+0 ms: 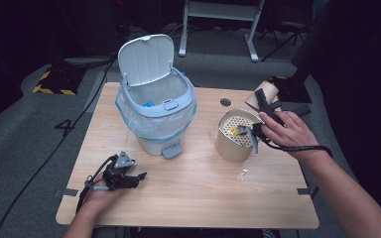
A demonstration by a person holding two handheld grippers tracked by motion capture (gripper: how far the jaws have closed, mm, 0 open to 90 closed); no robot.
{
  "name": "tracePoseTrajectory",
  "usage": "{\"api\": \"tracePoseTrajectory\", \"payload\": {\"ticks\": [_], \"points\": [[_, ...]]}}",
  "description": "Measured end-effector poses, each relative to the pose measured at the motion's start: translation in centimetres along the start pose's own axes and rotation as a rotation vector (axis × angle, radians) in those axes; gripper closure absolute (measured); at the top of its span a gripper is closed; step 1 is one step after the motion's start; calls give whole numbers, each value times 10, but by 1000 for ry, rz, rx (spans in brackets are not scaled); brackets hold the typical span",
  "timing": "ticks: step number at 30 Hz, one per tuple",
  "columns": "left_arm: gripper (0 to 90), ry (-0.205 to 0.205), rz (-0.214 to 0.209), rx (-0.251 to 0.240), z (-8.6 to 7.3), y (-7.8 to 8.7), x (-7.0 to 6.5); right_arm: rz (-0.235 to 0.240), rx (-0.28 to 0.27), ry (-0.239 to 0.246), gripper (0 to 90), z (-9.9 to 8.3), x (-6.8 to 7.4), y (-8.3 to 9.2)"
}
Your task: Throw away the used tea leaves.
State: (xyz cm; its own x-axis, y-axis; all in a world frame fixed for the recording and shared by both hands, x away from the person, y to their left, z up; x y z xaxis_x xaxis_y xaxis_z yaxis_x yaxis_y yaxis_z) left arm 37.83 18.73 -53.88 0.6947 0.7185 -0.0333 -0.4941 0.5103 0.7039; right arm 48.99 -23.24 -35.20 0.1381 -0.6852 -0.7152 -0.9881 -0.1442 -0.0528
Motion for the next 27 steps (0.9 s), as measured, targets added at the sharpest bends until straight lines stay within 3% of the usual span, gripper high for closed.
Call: {"api": "tracePoseTrajectory", "payload": {"ticks": [14,22,25,27], "points": [[320,0,0,0,0,0,0,-16,-2,40,347,2,-1,2],[320,1,0,-1,0,0,0,-11,-6,25,343,3,-1,4],[312,0,-2,0,0,0,0,7,-23,-42,339,3,-2,5],[307,-5,-4,2,0,0,0,62,-57,-164,336,0,0,4]]}}
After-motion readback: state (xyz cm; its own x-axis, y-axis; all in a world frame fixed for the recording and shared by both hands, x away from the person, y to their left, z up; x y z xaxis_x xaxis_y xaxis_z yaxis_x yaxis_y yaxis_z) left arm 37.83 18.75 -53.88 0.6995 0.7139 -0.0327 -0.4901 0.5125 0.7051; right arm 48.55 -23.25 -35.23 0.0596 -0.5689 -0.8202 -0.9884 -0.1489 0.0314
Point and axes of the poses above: each handheld gripper's, and its own axes: y roughly backward along the jaws, z roughly out of its top, x roughly to its left, the point moved 5 cm from there along -y, roughly forward along the jaws, and after that the axes turned 1 degree about -z, right-handed, at the moved point
